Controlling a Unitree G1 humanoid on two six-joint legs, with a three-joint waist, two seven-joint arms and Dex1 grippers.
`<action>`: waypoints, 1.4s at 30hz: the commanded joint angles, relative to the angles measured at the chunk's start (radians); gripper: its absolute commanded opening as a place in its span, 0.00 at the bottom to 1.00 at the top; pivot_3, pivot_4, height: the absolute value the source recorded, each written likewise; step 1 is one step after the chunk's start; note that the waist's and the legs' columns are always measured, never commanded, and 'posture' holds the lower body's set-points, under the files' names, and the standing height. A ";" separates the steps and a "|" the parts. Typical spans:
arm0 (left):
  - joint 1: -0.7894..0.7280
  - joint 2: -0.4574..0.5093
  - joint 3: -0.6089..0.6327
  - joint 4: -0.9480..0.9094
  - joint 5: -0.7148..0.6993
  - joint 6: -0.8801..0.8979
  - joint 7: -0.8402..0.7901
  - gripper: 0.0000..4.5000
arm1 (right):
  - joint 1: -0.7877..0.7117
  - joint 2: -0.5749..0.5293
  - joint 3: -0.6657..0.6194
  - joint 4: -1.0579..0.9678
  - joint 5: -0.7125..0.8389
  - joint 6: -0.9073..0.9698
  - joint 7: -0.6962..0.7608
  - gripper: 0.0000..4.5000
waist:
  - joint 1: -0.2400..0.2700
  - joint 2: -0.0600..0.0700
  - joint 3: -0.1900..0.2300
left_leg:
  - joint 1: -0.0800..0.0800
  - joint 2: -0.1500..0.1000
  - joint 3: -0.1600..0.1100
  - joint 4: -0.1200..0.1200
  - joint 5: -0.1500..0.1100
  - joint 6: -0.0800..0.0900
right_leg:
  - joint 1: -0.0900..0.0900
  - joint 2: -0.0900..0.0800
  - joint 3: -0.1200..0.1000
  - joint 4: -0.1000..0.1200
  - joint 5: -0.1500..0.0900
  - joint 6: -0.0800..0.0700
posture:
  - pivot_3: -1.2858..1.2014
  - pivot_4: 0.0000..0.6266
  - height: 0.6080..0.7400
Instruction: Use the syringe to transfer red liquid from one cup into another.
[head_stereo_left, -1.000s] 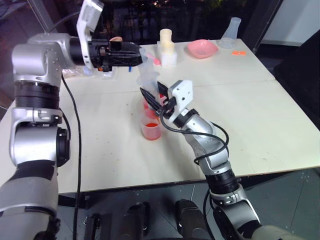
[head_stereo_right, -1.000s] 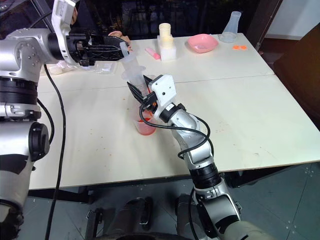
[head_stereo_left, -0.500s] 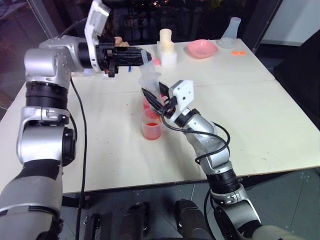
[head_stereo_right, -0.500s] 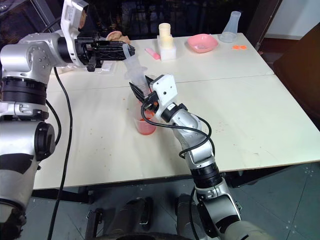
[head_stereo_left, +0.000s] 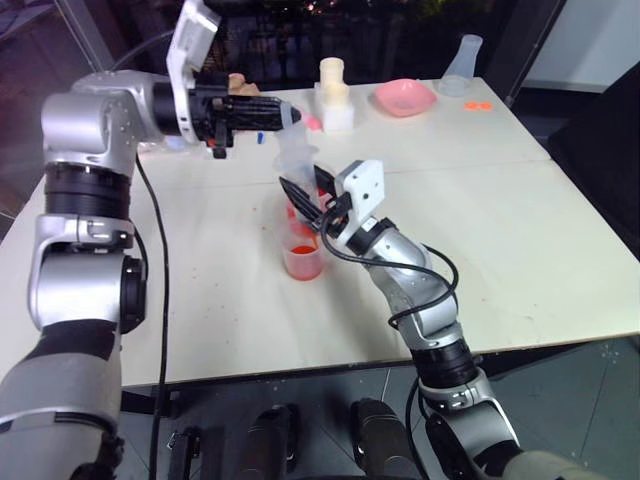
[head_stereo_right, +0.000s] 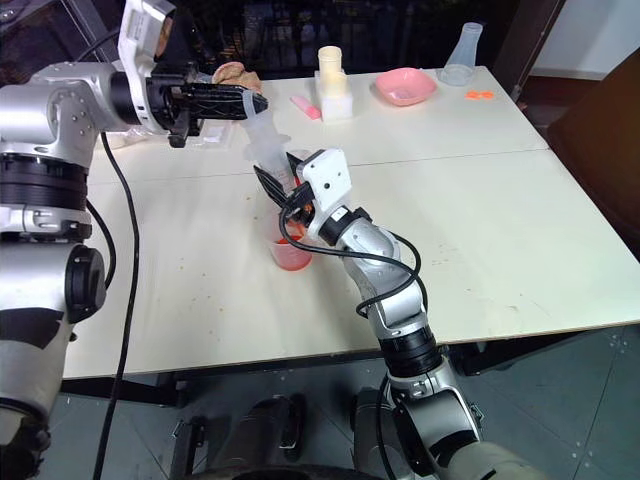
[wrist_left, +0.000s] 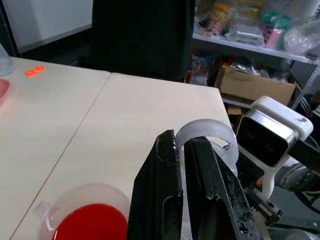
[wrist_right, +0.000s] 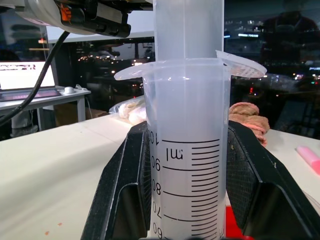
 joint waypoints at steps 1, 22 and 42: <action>0.009 -0.007 -0.032 -0.038 -0.005 0.013 -0.022 0.00 | -0.065 0.027 -0.017 -0.097 0.043 0.026 -0.012 0.30 | 0.000 0.000 0.000 | 0.000 0.000 0.000 0.000 0.000 0.000 | 0.000 0.000 0.000 0.000 0.000 0.000 | 0.52 0.24 1.00; 0.048 -0.014 -0.053 -0.107 -0.017 0.068 -0.034 0.00 | -0.136 0.060 -0.065 -0.160 0.115 0.161 -0.066 0.30 | -0.001 0.000 0.000 | 0.000 0.000 0.000 0.000 0.000 0.000 | 0.000 0.000 0.000 0.000 0.000 0.000 | 0.52 0.24 1.00; 0.032 0.022 -0.011 -0.104 -0.027 0.115 -0.005 0.47 | -0.125 0.046 -0.074 -0.194 0.147 0.223 -0.068 0.30 | -0.001 0.000 0.000 | 0.000 0.000 0.000 0.000 0.000 0.000 | 0.000 0.000 0.000 0.000 0.000 0.000 | 0.52 0.24 1.00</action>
